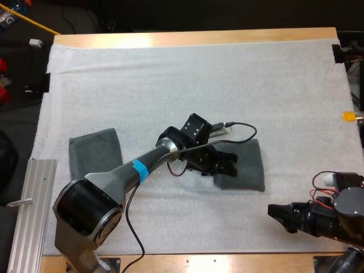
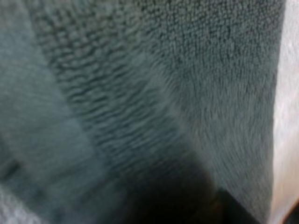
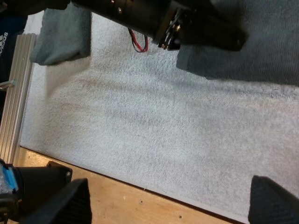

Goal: Pick towel from pile, fold and stack

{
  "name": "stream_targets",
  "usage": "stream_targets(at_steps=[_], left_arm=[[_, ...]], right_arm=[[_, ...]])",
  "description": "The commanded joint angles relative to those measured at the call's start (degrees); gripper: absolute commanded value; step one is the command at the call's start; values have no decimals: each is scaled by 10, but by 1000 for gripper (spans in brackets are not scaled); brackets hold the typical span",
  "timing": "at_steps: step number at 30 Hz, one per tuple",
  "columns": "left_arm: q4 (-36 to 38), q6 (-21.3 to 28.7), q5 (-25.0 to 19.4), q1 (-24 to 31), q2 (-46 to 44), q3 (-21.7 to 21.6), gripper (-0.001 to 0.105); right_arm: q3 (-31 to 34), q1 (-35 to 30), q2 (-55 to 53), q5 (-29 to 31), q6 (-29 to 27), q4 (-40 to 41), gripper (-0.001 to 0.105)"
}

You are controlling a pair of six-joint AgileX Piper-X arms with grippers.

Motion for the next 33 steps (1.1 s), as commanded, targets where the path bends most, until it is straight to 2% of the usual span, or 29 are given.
stream_targets(at_steps=[1,2,7,10,15,16,18,21,24,27,33], left_arm=[[10,2,5,-1,-7,-3,9],[18,17,1,-1,-13,-3,0],[64,85,-56,12,-57,-3,0],[112,142,-96,39,-98,-3,0],[222,258,-184,121,-162,-3,0],[231,268,-194,134,-166,-3,0],[281,317,-230,186,-190,-3,0],[321,360,-268,247,-211,-3,0],[336,385,-270,310,-223,-3,0],[343,386,-270,371,-225,-3,0],[346,403,-270,438,-225,-3,0]], right_arm=[[-4,0,-2,-1,1,-2,67],[-4,0,-2,-1,1,-2,67],[-4,0,-2,3,1,-2,67],[-4,0,-2,3,1,-2,67],[-4,0,-2,3,1,-2,67],[-4,0,-2,3,1,-2,67],[-4,0,-2,3,1,-2,67],[-4,0,-2,3,0,-2,67],[-4,0,-2,8,0,-2,67],[-4,0,-2,13,0,-2,67],[-4,0,-2,13,-1,-2,67]])
